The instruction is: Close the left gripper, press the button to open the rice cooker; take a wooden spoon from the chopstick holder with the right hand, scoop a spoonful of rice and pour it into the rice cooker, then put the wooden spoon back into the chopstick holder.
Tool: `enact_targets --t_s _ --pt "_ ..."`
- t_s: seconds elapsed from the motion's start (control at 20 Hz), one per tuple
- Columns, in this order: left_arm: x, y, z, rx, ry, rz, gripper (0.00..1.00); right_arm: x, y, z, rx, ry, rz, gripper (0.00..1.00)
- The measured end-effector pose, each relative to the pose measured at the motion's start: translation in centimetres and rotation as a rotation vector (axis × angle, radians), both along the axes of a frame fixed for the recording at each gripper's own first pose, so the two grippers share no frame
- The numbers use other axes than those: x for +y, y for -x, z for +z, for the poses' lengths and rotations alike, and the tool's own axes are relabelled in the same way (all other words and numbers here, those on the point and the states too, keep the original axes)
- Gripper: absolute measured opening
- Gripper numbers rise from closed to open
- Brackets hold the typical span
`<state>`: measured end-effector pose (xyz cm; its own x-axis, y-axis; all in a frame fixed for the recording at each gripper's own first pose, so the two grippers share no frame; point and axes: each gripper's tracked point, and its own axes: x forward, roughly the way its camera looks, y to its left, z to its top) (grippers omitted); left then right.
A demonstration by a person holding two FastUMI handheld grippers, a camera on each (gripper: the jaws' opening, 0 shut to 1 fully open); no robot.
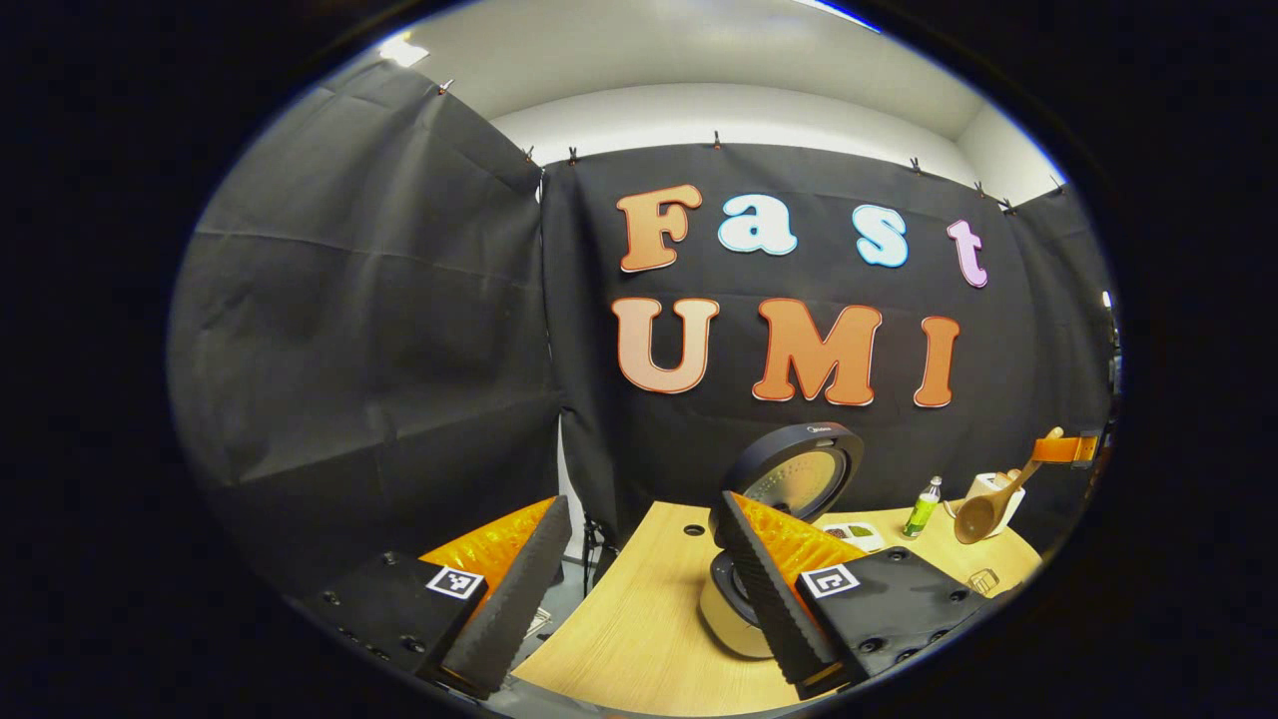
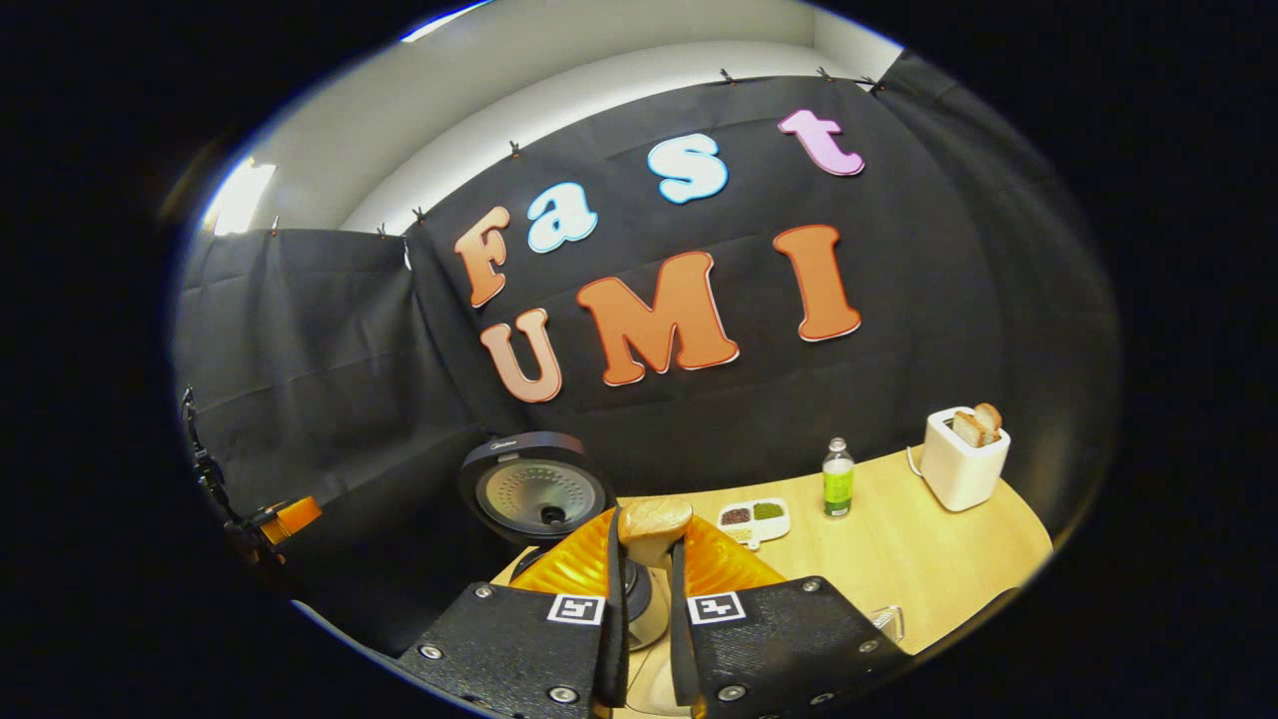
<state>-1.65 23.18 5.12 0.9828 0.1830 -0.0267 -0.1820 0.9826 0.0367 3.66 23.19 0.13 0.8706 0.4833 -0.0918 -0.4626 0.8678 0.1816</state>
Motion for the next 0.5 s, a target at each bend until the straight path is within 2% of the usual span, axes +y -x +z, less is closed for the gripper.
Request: enact_targets --t_s 0.25,0.5 --pt "-1.0 -0.7 -0.3 0.007 -0.003 -0.019 0.97 -6.2 0.1 -2.2 0.033 0.04 -0.101 0.17" --pt "-2.0 -1.2 -0.5 0.014 -0.012 -0.032 0.97 -10.5 -0.6 -5.8 0.092 0.078 -0.165 0.16"
